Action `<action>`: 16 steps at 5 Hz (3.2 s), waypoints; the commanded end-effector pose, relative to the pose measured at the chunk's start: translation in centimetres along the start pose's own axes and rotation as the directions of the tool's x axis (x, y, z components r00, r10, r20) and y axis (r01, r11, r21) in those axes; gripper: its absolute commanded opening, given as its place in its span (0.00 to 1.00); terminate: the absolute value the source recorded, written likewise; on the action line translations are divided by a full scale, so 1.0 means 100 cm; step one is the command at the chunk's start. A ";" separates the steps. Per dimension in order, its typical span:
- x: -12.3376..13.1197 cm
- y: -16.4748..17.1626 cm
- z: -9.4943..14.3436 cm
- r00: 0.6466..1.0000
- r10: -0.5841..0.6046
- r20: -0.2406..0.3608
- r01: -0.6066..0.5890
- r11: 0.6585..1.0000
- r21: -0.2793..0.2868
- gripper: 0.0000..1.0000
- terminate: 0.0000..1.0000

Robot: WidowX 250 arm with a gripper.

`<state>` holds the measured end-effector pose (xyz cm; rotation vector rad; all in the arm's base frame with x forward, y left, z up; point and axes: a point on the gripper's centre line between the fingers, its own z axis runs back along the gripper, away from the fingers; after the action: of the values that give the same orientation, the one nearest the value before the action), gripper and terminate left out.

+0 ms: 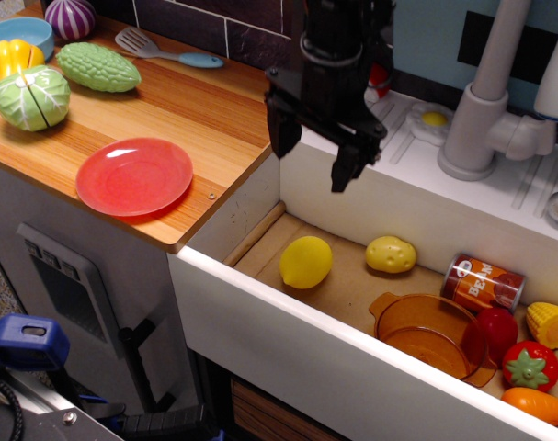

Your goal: Put lemon on plate

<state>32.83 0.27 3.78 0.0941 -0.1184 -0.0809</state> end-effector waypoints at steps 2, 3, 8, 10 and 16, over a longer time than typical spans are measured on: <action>-0.004 -0.012 -0.028 0.998 0.050 0.034 -0.051 0.998 0.022 1.00 0.00; -0.008 -0.015 -0.041 0.997 0.056 0.047 -0.057 0.998 0.013 1.00 0.00; 0.008 -0.004 -0.102 0.993 0.058 0.098 -0.058 0.998 -0.005 1.00 0.00; 0.007 -0.005 -0.101 0.994 0.088 0.065 -0.085 0.996 -0.040 0.00 0.00; -0.030 0.143 0.068 0.992 0.096 0.077 -0.113 0.958 0.263 0.00 0.00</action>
<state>29.55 14.74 8.98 0.3126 -0.1713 0.0372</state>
